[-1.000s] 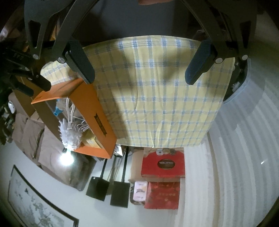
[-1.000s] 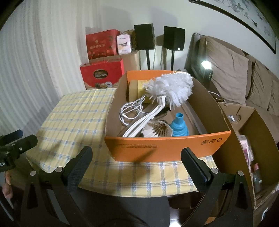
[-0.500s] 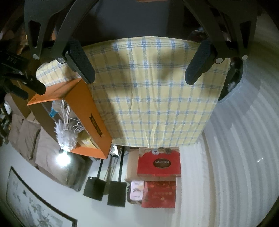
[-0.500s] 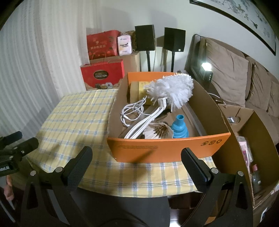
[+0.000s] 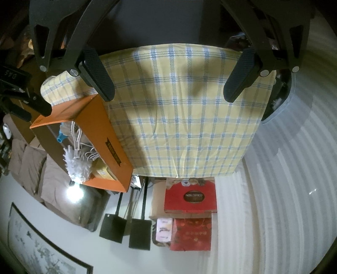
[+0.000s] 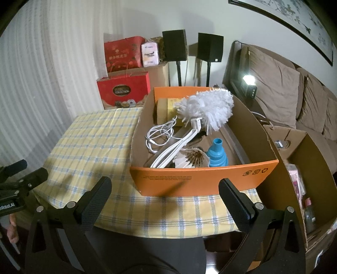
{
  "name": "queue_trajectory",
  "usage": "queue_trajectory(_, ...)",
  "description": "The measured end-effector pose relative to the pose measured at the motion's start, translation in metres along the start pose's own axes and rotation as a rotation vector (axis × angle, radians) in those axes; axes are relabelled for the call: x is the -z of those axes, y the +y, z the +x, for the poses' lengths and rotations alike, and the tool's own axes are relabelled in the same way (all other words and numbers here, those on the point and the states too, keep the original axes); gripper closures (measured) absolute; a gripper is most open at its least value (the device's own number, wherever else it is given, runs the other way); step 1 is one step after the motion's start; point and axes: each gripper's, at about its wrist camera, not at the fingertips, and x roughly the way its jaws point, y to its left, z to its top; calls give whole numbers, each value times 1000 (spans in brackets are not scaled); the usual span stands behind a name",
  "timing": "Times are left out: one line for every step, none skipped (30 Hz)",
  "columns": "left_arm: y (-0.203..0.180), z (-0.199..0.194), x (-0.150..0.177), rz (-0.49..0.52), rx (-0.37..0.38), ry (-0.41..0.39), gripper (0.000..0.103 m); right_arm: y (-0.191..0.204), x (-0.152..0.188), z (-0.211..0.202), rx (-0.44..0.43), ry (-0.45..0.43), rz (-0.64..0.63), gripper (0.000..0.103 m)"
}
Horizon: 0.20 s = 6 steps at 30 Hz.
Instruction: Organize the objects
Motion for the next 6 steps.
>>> queue_trajectory(0, 0, 0, 0, 0, 0, 0, 0, 0, 0, 0, -1, 0, 1)
queue_trajectory(0, 0, 0, 1, -1, -1, 0, 0, 0, 0, 0, 1, 0, 1)
queue_trajectory(0, 0, 0, 3, -3, -1, 0, 1, 0, 0, 0, 0, 0, 1)
queue_trajectory(0, 0, 0, 5, -4, -2, 0, 1, 0, 0, 0, 1, 0, 1)
queue_trajectory(0, 0, 0, 6, -4, -3, 0, 2, 0, 0, 1, 1, 0, 1)
queue_trajectory(0, 0, 0, 7, -4, -2, 0, 3, 0, 0, 1, 1, -1, 1)
